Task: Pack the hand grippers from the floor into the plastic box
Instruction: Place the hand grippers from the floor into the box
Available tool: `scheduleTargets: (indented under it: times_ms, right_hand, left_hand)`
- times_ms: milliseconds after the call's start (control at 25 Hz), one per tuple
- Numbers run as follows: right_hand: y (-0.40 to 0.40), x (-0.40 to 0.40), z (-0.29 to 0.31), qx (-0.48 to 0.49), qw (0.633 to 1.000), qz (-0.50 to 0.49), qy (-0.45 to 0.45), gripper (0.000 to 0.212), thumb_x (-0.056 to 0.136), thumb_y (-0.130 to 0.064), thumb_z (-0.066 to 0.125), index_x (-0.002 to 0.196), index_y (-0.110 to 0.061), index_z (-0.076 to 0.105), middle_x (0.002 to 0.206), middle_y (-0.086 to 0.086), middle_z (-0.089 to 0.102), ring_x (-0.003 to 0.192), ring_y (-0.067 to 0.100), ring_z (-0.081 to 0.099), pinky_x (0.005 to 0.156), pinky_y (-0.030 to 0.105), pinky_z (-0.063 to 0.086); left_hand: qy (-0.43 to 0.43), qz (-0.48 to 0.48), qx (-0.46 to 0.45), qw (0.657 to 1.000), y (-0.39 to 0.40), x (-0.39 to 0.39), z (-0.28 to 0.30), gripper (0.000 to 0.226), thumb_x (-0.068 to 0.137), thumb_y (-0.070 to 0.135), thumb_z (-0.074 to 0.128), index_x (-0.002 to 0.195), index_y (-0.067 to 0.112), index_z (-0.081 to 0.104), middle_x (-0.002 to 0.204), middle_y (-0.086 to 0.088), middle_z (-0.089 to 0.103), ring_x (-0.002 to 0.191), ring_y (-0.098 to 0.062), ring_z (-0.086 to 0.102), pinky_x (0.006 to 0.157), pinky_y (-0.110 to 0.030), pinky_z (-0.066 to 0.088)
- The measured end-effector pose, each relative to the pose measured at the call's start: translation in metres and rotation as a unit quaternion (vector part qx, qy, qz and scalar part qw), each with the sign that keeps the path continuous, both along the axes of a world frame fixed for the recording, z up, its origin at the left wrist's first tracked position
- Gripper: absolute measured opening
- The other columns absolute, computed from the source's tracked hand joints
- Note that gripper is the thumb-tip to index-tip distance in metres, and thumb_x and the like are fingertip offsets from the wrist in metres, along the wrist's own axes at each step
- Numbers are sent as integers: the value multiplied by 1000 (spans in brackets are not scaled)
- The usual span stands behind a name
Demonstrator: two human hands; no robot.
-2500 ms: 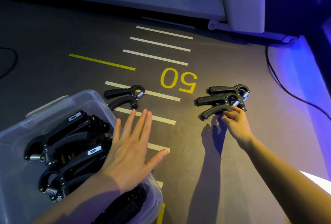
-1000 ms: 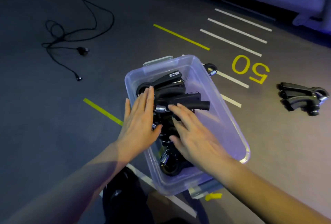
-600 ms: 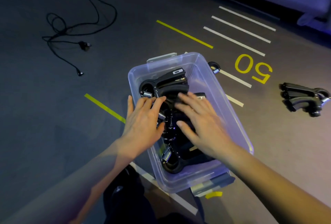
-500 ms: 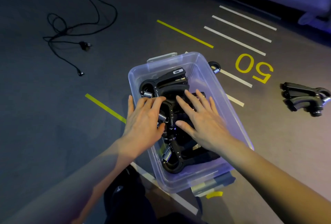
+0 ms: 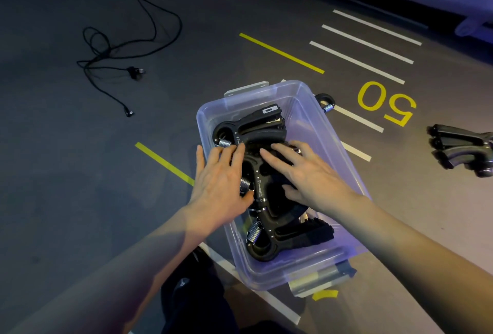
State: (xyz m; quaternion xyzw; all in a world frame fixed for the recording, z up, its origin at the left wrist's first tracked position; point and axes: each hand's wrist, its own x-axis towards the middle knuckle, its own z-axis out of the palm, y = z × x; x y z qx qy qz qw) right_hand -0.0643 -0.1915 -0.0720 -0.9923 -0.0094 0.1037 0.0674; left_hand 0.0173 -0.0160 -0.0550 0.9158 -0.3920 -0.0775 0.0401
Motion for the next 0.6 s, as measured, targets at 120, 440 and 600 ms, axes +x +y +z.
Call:
scheduleTargets:
  times_ms: [120, 440, 600]
  right_hand:
    - [3, 1, -1, -15, 999, 39, 10, 80, 79, -21, 66, 148, -18, 25, 152, 12, 30, 134, 43, 29, 102, 54, 39]
    - [21, -15, -14, -24, 999, -27, 2, 65, 88, -52, 30, 148, -26, 24, 155, 0, 27, 140, 39, 26, 104, 59, 30]
    - [11, -10, 0, 87, 995, -39, -37, 64, 91, -54, 19, 150, -30, 10, 159, -10, 4, 147, 25, -1, 116, 48, 6]
  left_hand:
    - [-5, -22, 49, 999, -1, 2, 3, 92, 77, 54, 56, 147, 16, 11, 152, -3, 17, 137, -24, 12, 111, -52, -7]
    - [-37, -36, 31, 998, 2, 1, -7, 72, 83, 54, 28, 132, 6, 48, 135, -10, 51, 125, -34, 41, 107, -59, 11]
    - [-53, -39, 37, 997, 2, 1, -13, 73, 84, 58, 28, 129, 5, 51, 134, -13, 52, 123, -36, 44, 104, -61, 15]
